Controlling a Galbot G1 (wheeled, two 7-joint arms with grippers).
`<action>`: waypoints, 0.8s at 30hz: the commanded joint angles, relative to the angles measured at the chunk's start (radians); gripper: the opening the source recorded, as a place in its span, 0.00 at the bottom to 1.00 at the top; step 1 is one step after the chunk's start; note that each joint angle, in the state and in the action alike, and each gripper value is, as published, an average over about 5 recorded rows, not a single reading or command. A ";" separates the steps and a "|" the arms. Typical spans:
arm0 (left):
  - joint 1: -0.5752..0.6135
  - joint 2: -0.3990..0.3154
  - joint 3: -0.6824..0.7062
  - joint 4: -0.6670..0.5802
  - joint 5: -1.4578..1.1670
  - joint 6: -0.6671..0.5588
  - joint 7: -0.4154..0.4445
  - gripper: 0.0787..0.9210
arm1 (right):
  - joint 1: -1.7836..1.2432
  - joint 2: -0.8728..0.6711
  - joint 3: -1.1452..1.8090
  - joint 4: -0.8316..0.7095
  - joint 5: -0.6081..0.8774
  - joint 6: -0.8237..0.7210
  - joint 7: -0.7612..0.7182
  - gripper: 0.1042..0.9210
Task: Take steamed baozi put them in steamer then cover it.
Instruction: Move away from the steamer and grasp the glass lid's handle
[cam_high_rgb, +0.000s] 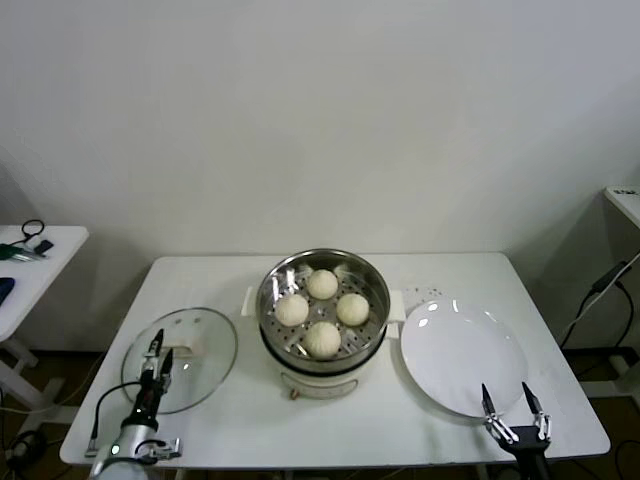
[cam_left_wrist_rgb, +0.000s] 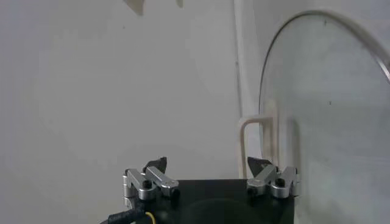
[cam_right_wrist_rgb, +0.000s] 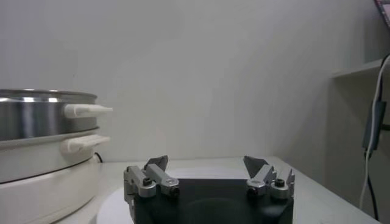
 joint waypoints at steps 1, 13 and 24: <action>-0.071 0.007 0.005 0.053 -0.003 0.001 0.009 0.88 | -0.009 0.006 0.007 0.013 -0.005 0.004 -0.002 0.88; -0.059 0.005 0.011 0.055 -0.017 -0.017 0.029 0.81 | -0.020 0.010 0.018 0.037 -0.009 0.005 0.000 0.88; -0.053 0.002 0.004 0.064 -0.007 -0.037 0.032 0.44 | -0.013 0.006 0.020 0.044 -0.006 0.006 0.003 0.88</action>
